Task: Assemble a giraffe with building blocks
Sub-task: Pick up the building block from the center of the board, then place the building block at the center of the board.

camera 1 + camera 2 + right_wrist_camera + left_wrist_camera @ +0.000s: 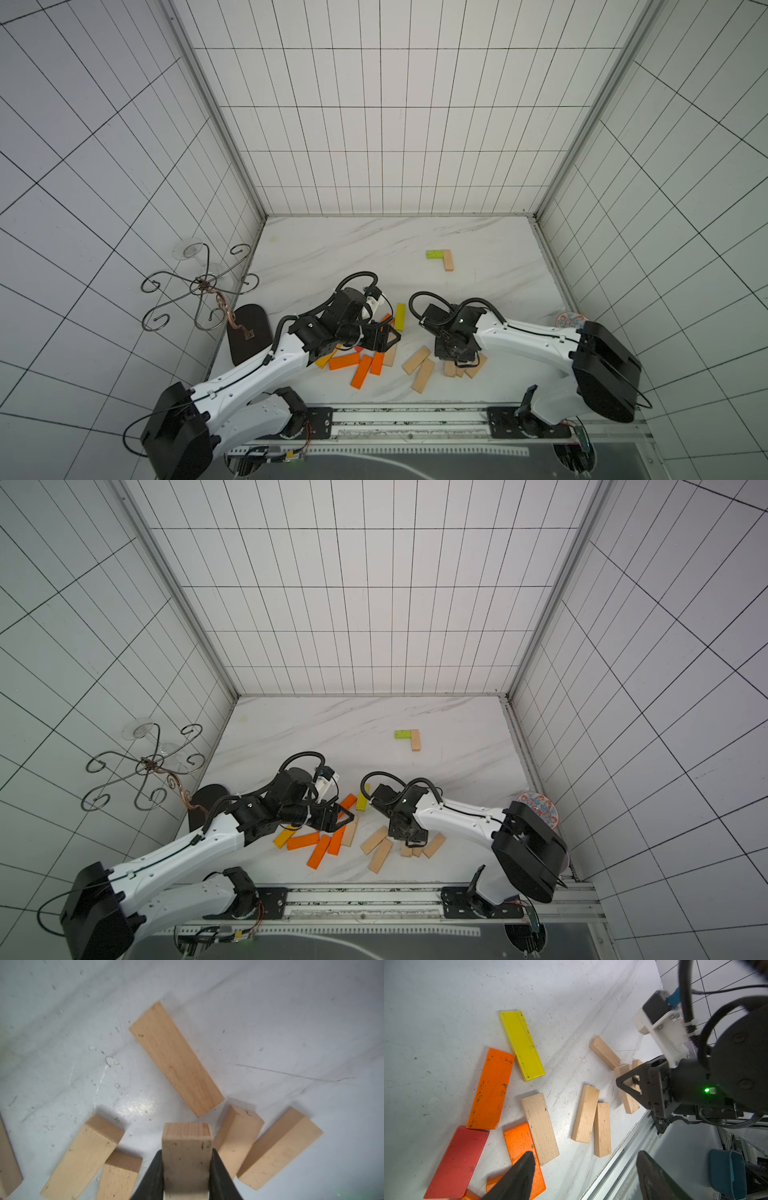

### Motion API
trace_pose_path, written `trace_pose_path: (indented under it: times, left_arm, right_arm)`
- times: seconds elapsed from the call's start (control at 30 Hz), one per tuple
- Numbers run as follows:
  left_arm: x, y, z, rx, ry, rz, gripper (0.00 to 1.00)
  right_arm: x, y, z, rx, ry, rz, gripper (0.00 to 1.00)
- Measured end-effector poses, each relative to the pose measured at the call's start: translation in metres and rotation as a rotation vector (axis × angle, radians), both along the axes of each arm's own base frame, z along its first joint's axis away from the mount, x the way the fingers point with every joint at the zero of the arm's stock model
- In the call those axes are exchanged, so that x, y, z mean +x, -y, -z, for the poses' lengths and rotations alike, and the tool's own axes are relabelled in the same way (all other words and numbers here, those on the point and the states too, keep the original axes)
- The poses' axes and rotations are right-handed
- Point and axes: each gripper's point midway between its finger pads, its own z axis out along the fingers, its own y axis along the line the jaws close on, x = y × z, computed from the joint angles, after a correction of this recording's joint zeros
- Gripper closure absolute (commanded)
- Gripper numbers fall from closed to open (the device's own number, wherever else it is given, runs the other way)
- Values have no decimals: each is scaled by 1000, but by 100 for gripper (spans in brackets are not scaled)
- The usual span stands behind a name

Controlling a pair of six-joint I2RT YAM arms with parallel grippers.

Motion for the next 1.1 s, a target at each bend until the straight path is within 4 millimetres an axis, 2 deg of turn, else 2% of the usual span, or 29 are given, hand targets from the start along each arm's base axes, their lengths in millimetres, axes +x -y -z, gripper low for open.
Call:
trace_pose_path:
  times: [0.13,0.23,0.37,0.5,0.77,0.93,1.0,1.1]
  left_arm:
    - [7,2,-2,1,-2,-5,23]
    - [15,5,-7,-6,10,-7,23]
    - [26,12,-16,-15,26,0,23]
    - [35,18,-24,-26,46,8,23]
    - [52,21,-25,-34,52,8,23]
    - [58,21,-23,-37,53,8,23]
    - [60,20,-23,-37,52,8,23]
    - [62,20,-23,-37,53,7,23]
  right_arm:
    - [39,21,-31,2,84,23,79]
    - [74,39,-43,-18,130,30,85]
    - [116,51,-41,-63,147,-14,91]
    - [153,55,-23,-92,139,-69,90]
    - [191,57,18,-76,84,-134,85]
    - [205,54,27,-46,70,-169,79]
    - [212,52,27,-30,76,-180,74]
    - [221,49,26,-10,87,-193,53]
